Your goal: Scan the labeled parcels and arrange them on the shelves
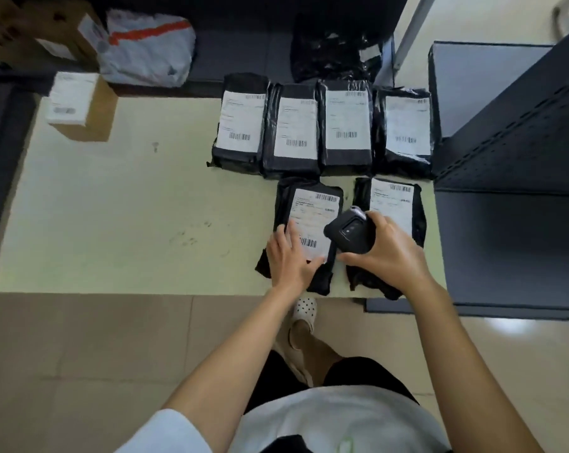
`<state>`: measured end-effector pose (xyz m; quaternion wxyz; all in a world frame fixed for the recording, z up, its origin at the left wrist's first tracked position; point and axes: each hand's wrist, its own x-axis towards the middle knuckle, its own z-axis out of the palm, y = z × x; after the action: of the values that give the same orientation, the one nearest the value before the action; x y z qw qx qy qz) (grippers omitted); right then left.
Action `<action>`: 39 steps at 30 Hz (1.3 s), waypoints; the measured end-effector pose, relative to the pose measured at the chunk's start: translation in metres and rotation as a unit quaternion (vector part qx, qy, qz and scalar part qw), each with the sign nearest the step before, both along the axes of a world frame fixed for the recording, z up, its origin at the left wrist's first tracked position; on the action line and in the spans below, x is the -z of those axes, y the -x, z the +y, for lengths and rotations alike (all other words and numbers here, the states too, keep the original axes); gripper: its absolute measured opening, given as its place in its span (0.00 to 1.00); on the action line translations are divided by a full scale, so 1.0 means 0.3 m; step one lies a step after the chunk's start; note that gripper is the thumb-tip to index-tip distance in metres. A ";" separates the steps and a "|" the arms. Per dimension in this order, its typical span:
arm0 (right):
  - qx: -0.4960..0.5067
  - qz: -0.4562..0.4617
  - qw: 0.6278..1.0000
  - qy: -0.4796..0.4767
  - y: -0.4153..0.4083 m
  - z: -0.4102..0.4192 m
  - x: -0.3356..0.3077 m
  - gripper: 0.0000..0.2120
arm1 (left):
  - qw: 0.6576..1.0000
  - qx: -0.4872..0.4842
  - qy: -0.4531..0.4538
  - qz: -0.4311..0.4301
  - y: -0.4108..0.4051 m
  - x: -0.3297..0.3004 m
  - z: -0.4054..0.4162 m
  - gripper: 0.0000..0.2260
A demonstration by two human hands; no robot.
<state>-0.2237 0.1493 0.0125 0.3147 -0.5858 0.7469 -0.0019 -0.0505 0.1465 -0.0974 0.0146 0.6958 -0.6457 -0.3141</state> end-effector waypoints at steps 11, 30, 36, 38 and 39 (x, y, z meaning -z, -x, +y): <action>0.141 -0.022 0.990 -0.003 -0.069 0.060 0.018 0.38 | 1.000 -0.008 -0.005 -0.001 -0.056 0.050 -0.044 0.59; 0.167 -0.052 0.983 0.055 -0.501 0.086 -0.082 0.38 | 0.987 0.083 0.138 0.022 -0.668 -0.043 -0.152 0.48; 0.140 -0.047 0.983 0.109 -0.631 0.030 -0.223 0.38 | 0.956 0.115 0.268 0.039 -0.767 -0.242 -0.307 0.53; 0.130 -0.046 0.982 0.130 -0.664 0.011 -0.282 0.38 | 0.941 0.139 0.306 0.041 -0.774 -0.335 -0.376 0.54; 0.127 -0.045 0.981 0.141 -0.678 0.003 -0.313 0.38 | 0.932 0.154 0.326 0.041 -0.777 -0.384 -0.407 0.54</action>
<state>-0.0205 0.1502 0.1063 0.2598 -0.5239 0.7923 -0.1738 0.1826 0.0243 0.0178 0.2185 0.5310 -0.8110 -0.1124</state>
